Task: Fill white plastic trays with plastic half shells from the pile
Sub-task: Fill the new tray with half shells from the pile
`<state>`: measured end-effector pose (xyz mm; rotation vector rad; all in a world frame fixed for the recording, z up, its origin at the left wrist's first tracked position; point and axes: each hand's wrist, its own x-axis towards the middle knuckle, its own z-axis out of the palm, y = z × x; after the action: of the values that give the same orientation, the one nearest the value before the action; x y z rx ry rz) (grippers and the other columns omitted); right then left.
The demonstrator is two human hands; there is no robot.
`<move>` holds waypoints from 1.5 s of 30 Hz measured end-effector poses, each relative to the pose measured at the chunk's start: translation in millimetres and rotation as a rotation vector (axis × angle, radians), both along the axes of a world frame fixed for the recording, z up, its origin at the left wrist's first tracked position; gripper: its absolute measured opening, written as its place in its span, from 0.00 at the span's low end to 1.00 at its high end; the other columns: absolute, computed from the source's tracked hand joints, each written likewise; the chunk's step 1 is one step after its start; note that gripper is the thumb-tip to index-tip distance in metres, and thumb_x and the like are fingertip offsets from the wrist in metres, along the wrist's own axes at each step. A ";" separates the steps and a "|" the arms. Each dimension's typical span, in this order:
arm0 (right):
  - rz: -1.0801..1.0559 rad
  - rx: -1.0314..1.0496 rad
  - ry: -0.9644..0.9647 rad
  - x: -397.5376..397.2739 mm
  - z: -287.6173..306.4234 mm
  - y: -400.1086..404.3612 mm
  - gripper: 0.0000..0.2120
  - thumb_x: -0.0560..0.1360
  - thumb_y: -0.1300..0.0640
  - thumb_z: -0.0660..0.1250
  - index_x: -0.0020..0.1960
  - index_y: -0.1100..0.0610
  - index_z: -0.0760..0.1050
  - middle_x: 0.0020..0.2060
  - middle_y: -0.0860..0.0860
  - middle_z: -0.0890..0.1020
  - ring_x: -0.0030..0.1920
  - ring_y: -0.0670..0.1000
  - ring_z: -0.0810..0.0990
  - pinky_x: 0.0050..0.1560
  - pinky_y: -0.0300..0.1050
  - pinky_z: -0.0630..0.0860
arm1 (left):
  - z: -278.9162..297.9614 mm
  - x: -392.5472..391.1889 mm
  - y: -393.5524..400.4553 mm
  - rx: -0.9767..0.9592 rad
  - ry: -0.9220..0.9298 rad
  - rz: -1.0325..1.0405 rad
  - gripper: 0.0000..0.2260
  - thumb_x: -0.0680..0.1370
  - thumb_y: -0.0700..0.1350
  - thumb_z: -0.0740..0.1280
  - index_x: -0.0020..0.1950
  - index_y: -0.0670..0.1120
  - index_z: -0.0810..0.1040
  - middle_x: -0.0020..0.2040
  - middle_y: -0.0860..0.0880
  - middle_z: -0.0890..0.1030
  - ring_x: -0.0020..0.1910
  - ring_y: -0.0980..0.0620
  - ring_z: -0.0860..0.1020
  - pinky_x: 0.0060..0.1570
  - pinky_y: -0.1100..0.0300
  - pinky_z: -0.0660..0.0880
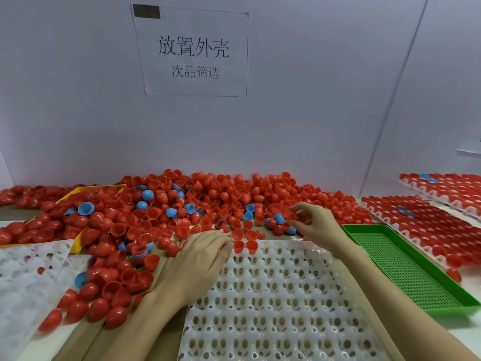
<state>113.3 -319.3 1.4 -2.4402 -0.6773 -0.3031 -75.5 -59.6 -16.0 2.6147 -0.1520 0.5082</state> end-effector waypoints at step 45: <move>0.075 0.294 0.028 -39.6 -34.8 -22.9 0.06 0.78 0.56 0.75 0.55 0.53 0.83 0.46 0.43 0.85 0.49 0.38 0.82 0.50 0.34 0.79 | 6.5 57.1 -57.5 -0.150 -0.079 0.096 0.09 0.77 0.54 0.75 0.43 0.49 0.85 0.45 0.55 0.78 0.44 0.58 0.76 0.48 0.66 0.74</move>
<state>73.7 -342.2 -33.3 -2.1317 -0.6605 -0.3144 -18.4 -117.1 -9.4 2.4652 -0.0134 0.6321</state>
